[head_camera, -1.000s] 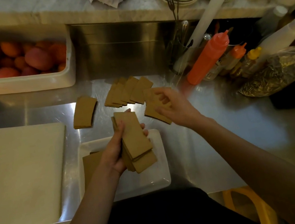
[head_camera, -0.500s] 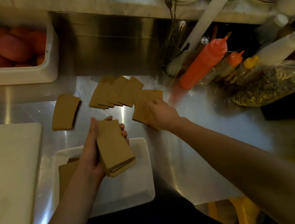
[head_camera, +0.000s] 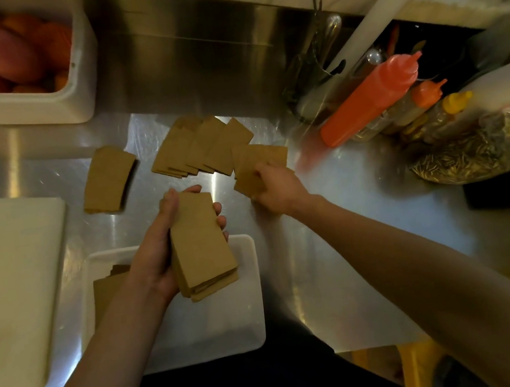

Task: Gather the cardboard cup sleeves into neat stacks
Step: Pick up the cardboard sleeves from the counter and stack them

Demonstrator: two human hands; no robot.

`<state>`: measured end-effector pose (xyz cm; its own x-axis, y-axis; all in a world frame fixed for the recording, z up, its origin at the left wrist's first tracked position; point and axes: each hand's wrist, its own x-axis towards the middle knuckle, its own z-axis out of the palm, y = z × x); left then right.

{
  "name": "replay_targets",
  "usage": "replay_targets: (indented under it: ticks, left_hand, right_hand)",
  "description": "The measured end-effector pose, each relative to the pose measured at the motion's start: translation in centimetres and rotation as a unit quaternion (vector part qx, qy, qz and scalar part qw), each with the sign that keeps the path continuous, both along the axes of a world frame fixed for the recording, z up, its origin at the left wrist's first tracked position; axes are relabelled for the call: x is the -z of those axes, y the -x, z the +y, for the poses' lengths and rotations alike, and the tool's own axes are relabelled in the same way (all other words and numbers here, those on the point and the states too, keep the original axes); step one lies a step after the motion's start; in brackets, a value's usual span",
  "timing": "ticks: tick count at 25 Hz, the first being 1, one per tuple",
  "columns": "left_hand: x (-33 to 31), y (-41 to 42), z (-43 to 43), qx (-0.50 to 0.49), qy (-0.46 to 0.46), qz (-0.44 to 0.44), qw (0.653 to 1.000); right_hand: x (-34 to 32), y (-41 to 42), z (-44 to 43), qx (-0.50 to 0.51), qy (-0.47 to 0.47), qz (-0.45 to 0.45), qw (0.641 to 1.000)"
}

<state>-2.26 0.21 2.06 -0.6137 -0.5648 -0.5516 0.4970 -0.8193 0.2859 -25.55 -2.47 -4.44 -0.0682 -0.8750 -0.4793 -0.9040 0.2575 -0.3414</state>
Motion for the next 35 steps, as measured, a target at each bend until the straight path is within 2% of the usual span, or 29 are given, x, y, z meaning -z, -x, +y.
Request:
replay_targets:
  ticks: [3,5,9,14,18,23,28,33,35]
  left_hand:
    - [-0.2,0.0,-0.2,0.002,0.006,0.001,1.000]
    - [-0.2,-0.2,-0.2,-0.001,0.009,0.002,1.000]
    - [-0.2,-0.5,-0.1,-0.003,0.012,0.002,1.000]
    - [-0.4,-0.8,0.0,-0.002,0.014,0.000,1.000]
    - [-0.7,-0.8,0.0,-0.005,0.018,-0.004,1.000]
    - [-1.1,-0.6,-0.1,-0.006,0.022,-0.011,1.000]
    - [-1.1,-0.5,0.2,0.002,0.013,-0.005,1.000]
    - [-1.2,-0.2,0.3,0.011,0.009,-0.006,1.000]
    - [-1.2,-0.2,0.2,0.015,0.010,-0.011,1.000]
  right_hand:
    - [-0.6,1.5,0.6,0.100,0.005,-0.125,0.987]
    - [-1.1,2.3,1.3,0.124,0.054,-0.149,0.980]
    - [-1.8,3.5,2.0,0.119,0.094,-0.132,0.980]
    - [-0.9,4.4,1.6,-0.010,0.107,0.036,0.994]
    - [-0.2,4.7,0.0,-0.067,0.069,0.087,0.992]
    - [-0.2,4.9,-0.9,-0.073,0.045,0.103,0.991]
    - [-0.1,5.3,-0.3,-0.014,0.040,0.107,0.993]
    - [-0.9,5.5,1.4,0.057,0.045,0.027,0.997]
    - [-1.5,5.5,2.2,0.049,0.078,0.014,0.996]
